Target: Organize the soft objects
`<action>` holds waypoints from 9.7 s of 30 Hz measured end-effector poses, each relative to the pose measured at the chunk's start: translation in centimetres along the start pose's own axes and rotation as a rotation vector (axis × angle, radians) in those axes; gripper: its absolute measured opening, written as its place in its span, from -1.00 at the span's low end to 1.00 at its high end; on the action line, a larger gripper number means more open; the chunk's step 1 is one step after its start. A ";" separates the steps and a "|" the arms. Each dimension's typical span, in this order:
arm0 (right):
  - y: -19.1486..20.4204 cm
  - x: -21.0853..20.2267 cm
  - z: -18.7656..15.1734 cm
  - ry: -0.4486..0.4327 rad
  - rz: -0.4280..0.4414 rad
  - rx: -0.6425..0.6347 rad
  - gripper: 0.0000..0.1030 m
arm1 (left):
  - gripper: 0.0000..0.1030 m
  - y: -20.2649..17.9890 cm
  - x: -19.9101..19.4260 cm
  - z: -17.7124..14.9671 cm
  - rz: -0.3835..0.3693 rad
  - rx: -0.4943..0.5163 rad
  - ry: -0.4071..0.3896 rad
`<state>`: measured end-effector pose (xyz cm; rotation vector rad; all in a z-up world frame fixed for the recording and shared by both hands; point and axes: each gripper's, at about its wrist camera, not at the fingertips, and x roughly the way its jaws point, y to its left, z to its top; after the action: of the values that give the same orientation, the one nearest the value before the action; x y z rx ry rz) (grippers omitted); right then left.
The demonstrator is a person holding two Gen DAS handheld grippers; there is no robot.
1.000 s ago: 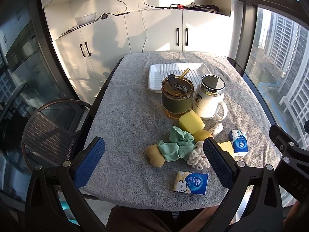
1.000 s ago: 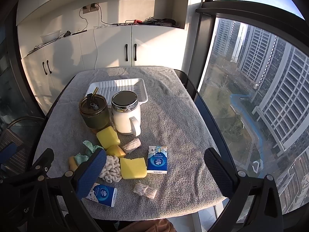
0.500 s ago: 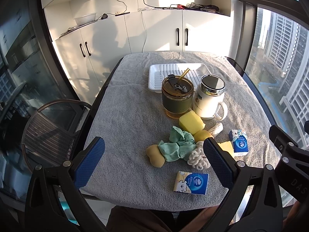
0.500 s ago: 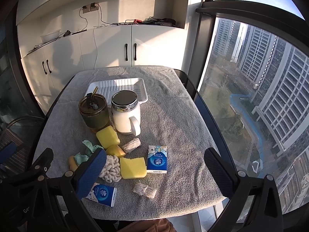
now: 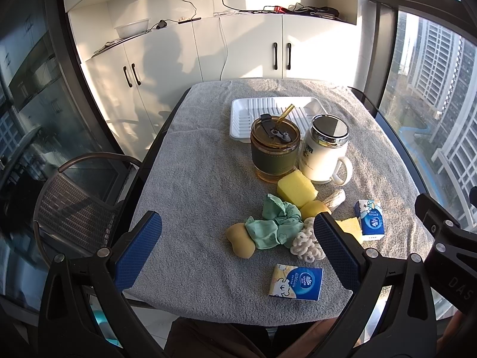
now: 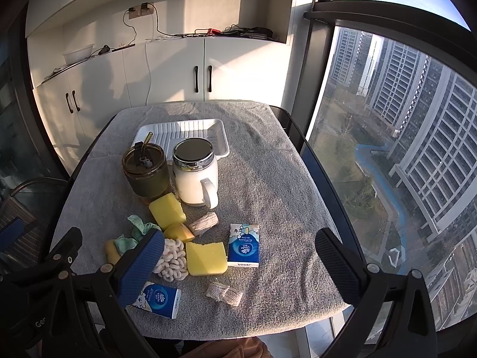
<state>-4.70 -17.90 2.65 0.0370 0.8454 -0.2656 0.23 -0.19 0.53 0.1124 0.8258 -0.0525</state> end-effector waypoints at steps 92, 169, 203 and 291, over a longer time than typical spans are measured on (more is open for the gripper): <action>-0.9 13.2 -12.0 0.240 0.139 -0.194 0.99 | 0.43 -4.9 13.2 -11.7 -0.219 0.152 0.271; -6.7 26.3 6.0 0.163 0.046 -0.025 -0.33 | 0.43 11.8 26.7 3.0 0.127 -0.101 0.191; 7.5 38.5 18.9 0.246 0.281 -0.428 -0.36 | 0.43 -0.8 38.5 18.1 -0.125 0.200 0.135; -14.0 18.4 -2.4 0.245 0.183 0.138 0.27 | 0.46 12.3 19.2 -4.4 0.043 -0.058 0.135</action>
<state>1.71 -35.07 -11.64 0.2789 1.0591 -0.1475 11.09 12.51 -15.57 0.0794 0.9586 0.0203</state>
